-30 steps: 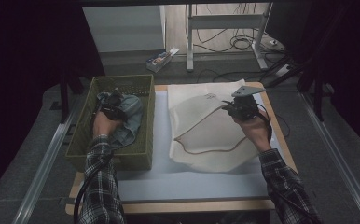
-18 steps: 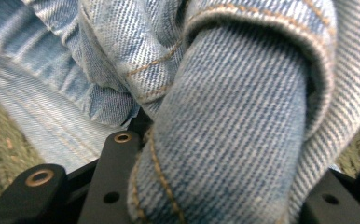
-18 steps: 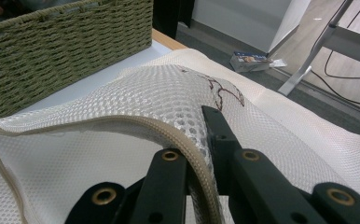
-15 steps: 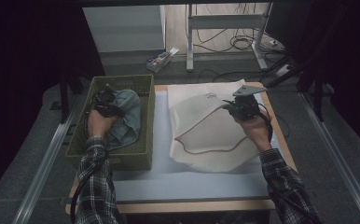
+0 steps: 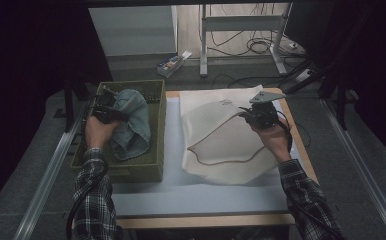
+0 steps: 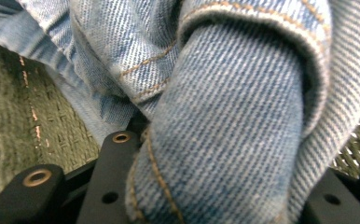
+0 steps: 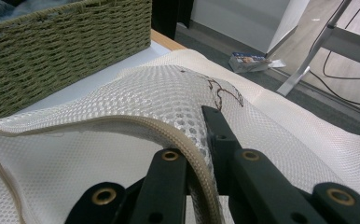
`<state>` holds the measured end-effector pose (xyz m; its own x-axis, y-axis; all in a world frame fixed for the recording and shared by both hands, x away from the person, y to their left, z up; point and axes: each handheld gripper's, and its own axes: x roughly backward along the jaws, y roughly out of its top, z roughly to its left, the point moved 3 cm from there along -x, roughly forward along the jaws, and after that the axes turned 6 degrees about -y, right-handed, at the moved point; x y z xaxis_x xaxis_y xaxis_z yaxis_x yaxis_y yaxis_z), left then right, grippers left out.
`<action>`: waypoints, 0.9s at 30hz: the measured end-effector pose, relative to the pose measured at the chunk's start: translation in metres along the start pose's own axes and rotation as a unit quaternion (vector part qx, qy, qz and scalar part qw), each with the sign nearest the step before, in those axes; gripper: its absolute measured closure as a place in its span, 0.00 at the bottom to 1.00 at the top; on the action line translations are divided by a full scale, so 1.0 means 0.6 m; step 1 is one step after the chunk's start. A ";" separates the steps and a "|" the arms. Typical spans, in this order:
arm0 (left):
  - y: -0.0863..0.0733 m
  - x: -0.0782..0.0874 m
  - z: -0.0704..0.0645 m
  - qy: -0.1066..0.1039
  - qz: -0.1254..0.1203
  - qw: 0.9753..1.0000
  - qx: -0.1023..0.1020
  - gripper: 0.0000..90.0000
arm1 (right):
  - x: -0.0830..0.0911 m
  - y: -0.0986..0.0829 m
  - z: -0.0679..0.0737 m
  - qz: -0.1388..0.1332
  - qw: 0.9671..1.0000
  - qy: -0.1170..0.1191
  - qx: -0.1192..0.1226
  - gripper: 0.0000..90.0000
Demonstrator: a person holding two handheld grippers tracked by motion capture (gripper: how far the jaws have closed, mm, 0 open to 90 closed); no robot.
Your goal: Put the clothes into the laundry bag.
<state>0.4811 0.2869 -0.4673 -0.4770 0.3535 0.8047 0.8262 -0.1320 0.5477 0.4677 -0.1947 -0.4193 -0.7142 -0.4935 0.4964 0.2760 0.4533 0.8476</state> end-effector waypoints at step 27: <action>-0.006 0.089 -0.036 0.006 -0.089 0.996 -0.026 0.66 | 0.003 0.001 -0.003 -0.003 1.000 -0.002 -0.001 0.95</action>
<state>0.4462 0.2862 -0.4214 -0.6183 0.3641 0.6965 0.7118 -0.1164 0.6927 0.4676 -0.1967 -0.4173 -0.7178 -0.4931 0.4915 0.2732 0.4498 0.8503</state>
